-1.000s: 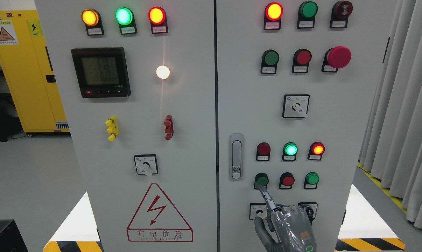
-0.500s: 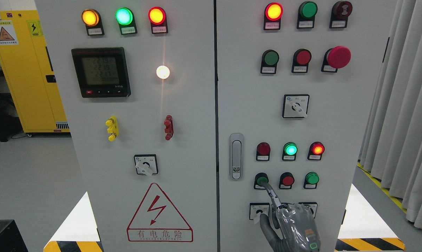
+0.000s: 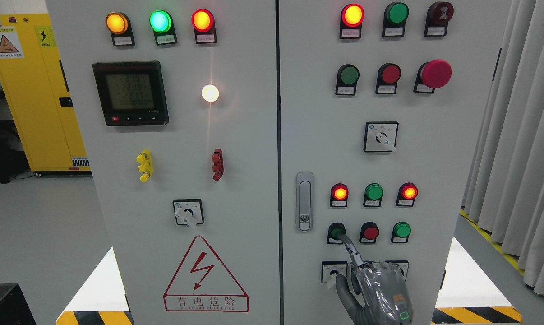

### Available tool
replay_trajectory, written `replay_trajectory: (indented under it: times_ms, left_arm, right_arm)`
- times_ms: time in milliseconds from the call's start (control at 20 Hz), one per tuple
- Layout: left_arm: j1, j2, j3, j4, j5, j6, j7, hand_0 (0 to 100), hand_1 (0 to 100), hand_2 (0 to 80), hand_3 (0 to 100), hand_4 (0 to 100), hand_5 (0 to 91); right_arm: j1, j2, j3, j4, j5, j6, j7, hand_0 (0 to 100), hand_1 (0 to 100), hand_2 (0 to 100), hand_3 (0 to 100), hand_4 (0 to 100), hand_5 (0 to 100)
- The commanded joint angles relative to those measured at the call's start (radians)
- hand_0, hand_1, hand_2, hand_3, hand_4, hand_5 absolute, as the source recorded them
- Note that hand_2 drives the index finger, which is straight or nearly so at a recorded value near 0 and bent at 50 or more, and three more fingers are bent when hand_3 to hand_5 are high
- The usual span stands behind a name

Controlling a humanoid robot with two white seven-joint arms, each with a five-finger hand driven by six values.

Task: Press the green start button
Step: 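Press the green push button inward with the right hand's fingertip, then withdraw the right hand downward away from the green button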

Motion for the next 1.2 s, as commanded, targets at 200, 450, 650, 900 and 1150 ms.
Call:
replay_trajectory:
  times_ms: [200, 450, 650, 900, 1150]
  left_arm:
    - [0.0, 0.0, 0.0, 0.0, 0.0, -0.001, 0.0, 12, 56, 0.0, 0, 0, 0.0]
    - [0.0, 0.0, 0.0, -0.001, 0.0, -0.001, 0.0, 12, 56, 0.0, 0, 0, 0.0]
    - [0.0, 0.0, 0.0, 0.0, 0.0, -0.001, 0.0, 12, 56, 0.0, 0, 0, 0.0]
    - [0.0, 0.0, 0.0, 0.0, 0.0, -0.001, 0.0, 12, 56, 0.0, 0, 0, 0.0]
    - [0.0, 0.0, 0.0, 0.0, 0.0, -0.001, 0.0, 12, 56, 0.0, 0, 0, 0.0]
  right_arm:
    - [-0.009, 0.003, -0.016, 0.025, -0.004, 0.012, 0.009, 73, 89, 4, 100, 100, 100]
    - [-0.002, 0.006, -0.006, -0.013, -0.004, 0.009, 0.006, 73, 89, 4, 100, 100, 100]
    - [0.007, 0.007, 0.001, -0.053, -0.006, 0.007, 0.0, 74, 89, 4, 100, 100, 100]
    - [0.042, 0.009, 0.026, -0.119, -0.012, 0.004, -0.004, 74, 88, 5, 99, 100, 100]
    - [0.096, 0.015, 0.066, -0.165, -0.059, 0.003, -0.007, 76, 85, 6, 96, 100, 100]
